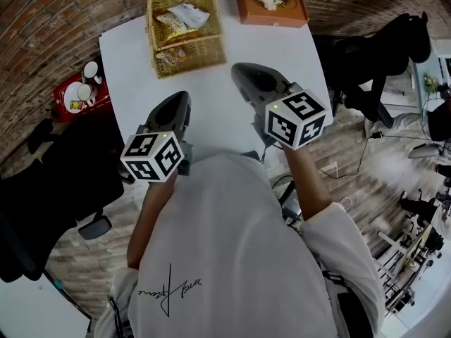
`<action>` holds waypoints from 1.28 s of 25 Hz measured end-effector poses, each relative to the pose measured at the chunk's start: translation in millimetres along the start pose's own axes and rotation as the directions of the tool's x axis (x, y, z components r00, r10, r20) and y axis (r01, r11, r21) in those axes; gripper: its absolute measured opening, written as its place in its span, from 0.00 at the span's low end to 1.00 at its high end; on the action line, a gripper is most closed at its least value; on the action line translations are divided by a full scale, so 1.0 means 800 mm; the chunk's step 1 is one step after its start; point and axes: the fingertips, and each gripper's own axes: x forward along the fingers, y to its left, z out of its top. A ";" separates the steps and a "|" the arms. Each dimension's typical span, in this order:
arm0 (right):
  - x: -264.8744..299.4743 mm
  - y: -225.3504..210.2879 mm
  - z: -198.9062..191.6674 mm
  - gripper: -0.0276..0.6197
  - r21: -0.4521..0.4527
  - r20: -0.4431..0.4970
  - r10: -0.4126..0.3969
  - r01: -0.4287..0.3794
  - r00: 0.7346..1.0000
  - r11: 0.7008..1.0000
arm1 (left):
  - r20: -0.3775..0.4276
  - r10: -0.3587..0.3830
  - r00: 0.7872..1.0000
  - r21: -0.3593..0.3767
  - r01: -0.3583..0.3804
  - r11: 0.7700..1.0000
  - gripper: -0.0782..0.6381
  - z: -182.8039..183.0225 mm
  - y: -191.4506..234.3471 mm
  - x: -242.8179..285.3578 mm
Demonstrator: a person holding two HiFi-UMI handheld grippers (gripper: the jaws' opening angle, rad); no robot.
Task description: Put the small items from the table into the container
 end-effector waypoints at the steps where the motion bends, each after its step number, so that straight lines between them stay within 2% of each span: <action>1: -0.003 0.002 -0.003 0.09 0.008 0.000 0.002 -0.002 1.000 1.000 | -0.001 -0.001 1.000 0.002 0.001 1.000 0.12 0.000 -0.001 0.000; 17: -0.034 0.052 -0.045 0.08 0.095 -0.005 0.049 -0.048 0.999 0.994 | -0.003 -0.018 1.000 0.090 0.018 0.996 0.12 -0.006 -0.032 -0.012; 24: -0.030 0.076 -0.047 0.07 0.000 -0.012 -0.011 0.011 1.000 1.000 | 0.046 0.024 0.999 0.135 -0.030 0.990 0.12 0.008 -0.031 -0.029; 32: -0.025 0.099 -0.055 0.07 -0.054 -0.030 -0.042 0.041 0.999 0.998 | 0.072 0.051 0.996 0.135 -0.060 0.989 0.12 0.006 -0.028 -0.046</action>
